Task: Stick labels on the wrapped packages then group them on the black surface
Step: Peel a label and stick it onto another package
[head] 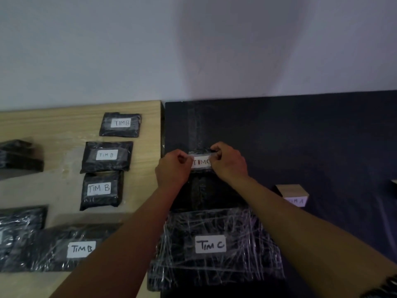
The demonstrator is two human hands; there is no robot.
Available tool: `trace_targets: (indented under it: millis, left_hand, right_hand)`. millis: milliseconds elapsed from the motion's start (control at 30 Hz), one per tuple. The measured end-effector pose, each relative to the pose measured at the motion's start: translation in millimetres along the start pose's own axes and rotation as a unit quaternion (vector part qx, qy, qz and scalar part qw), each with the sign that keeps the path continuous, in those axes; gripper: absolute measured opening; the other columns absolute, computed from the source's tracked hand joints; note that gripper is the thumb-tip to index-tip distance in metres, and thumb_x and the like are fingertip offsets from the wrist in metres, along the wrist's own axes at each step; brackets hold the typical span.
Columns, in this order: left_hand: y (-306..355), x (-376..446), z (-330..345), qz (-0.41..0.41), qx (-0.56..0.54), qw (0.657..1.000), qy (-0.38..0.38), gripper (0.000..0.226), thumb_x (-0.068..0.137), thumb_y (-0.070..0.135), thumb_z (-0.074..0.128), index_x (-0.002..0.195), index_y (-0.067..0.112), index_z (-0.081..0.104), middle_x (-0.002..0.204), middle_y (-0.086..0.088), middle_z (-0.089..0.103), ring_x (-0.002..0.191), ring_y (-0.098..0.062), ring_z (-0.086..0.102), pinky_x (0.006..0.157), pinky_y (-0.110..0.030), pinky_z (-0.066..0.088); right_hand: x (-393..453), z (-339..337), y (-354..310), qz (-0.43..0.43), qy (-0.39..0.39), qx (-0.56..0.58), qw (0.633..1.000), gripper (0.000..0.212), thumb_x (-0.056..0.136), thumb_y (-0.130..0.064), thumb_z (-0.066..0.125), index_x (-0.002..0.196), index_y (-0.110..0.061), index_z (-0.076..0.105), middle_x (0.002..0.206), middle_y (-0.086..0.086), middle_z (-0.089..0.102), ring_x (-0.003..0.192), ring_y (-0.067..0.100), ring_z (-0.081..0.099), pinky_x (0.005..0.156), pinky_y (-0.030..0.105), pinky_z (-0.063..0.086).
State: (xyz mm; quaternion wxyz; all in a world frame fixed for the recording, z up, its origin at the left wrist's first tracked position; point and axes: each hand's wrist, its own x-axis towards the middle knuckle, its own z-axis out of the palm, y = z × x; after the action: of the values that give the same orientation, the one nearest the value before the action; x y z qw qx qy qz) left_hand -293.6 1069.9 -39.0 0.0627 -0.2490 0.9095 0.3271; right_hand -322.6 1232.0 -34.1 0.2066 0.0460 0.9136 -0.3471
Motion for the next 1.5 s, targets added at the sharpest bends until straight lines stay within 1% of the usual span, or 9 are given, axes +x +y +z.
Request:
trace_targets:
  millis: [200, 400, 600, 800, 1033, 1133, 1267, 1400, 1500]
  left_hand:
    - [0, -2, 3, 0.016, -0.010, 1.000, 0.018, 0.015, 0.084, 0.039, 0.070, 0.081, 0.026, 0.063, 0.075, 0.012, 0.062, 0.077, -0.017, 0.064, 0.074, -0.039, 0.055]
    - [-9, -4, 5, 0.027, -0.009, 0.999, 0.043, 0.030, 0.079, 0.044, 0.073, 0.085, 0.023, 0.054, 0.081, 0.001, 0.064, 0.081, -0.024, 0.061, 0.069, -0.042, 0.053]
    - [-4, 1, 4, -0.043, -0.036, 0.998, -0.002, 0.050, 0.082, 0.052, 0.069, 0.113, 0.017, 0.053, 0.093, 0.000, 0.061, 0.094, -0.028, 0.063, 0.071, -0.028, 0.042]
    - [6, 1, 11, -0.087, -0.097, 0.991, -0.020, 0.047, 0.078, 0.050, 0.075, 0.107, 0.015, 0.062, 0.105, -0.003, 0.067, 0.095, -0.021, 0.063, 0.072, -0.022, 0.037]
    - [-16, 16, 12, -0.153, -0.266, 0.949, -0.077, 0.027, 0.077, 0.027, 0.082, 0.101, 0.018, 0.073, 0.097, -0.006, 0.073, 0.089, -0.018, 0.069, 0.087, -0.037, 0.058]
    - [-22, 20, 11, -0.171, -0.315, 0.927, -0.113, 0.031, 0.083, 0.019, 0.077, 0.112, 0.010, 0.072, 0.102, -0.009, 0.073, 0.095, -0.022, 0.070, 0.090, -0.042, 0.057]
    - [-21, 18, 6, -0.176, -0.335, 0.915, -0.141, 0.033, 0.092, 0.014, 0.066, 0.124, 0.005, 0.065, 0.110, -0.010, 0.069, 0.094, -0.018, 0.067, 0.091, -0.033, 0.056]
    - [-21, 18, 4, -0.170, -0.315, 0.923, -0.142, 0.034, 0.094, 0.013, 0.063, 0.127, 0.005, 0.063, 0.117, -0.012, 0.068, 0.101, -0.020, 0.066, 0.095, -0.038, 0.054]
    - [-23, 19, 5, -0.150, -0.275, 0.940, -0.137, 0.036, 0.094, 0.018, 0.063, 0.129, 0.010, 0.062, 0.123, -0.010, 0.066, 0.109, -0.022, 0.063, 0.100, -0.043, 0.051]
  right_hand:
    - [-4, 3, -2, -0.006, 0.026, -0.023, 0.999, 0.024, 0.093, -0.032, 0.056, 0.117, -0.035, 0.059, 0.111, -0.005, 0.068, 0.104, 0.020, 0.062, 0.094, 0.043, 0.048]
    - [-4, 7, 2, 0.046, 0.031, -0.004, 0.998, 0.054, 0.090, -0.043, 0.064, 0.139, -0.030, 0.045, 0.132, 0.000, 0.045, 0.112, 0.024, 0.057, 0.092, 0.039, 0.049]
    - [2, 8, 0, 0.078, 0.018, 0.021, 0.997, 0.056, 0.089, -0.046, 0.061, 0.141, -0.029, 0.049, 0.139, -0.001, 0.054, 0.124, 0.022, 0.054, 0.101, 0.039, 0.047]
    - [5, 16, -6, 0.097, 0.031, 0.027, 0.994, 0.060, 0.081, -0.062, 0.066, 0.132, -0.033, 0.055, 0.133, -0.004, 0.057, 0.118, 0.020, 0.058, 0.096, 0.038, 0.050]
    - [20, 7, 9, 0.106, -0.017, 0.146, 0.983, 0.037, 0.084, -0.043, 0.076, 0.117, -0.029, 0.068, 0.106, -0.007, 0.062, 0.103, 0.016, 0.062, 0.091, 0.035, 0.055]
    - [25, 8, 17, 0.093, -0.014, 0.171, 0.981, 0.031, 0.087, -0.035, 0.075, 0.116, -0.025, 0.072, 0.111, -0.002, 0.069, 0.105, 0.016, 0.064, 0.094, 0.034, 0.054]
    - [24, 8, 21, 0.077, -0.024, 0.183, 0.980, 0.031, 0.093, -0.026, 0.068, 0.124, -0.024, 0.069, 0.125, -0.001, 0.067, 0.118, 0.016, 0.060, 0.105, 0.032, 0.048]
    - [17, 5, 23, 0.071, -0.023, 0.175, 0.982, 0.033, 0.099, -0.020, 0.059, 0.131, -0.023, 0.065, 0.139, -0.001, 0.059, 0.130, 0.018, 0.051, 0.109, 0.026, 0.040]
    - [15, 5, 19, 0.066, -0.011, 0.156, 0.985, 0.034, 0.099, -0.020, 0.058, 0.132, -0.026, 0.063, 0.131, -0.003, 0.063, 0.124, 0.017, 0.055, 0.104, 0.027, 0.045]
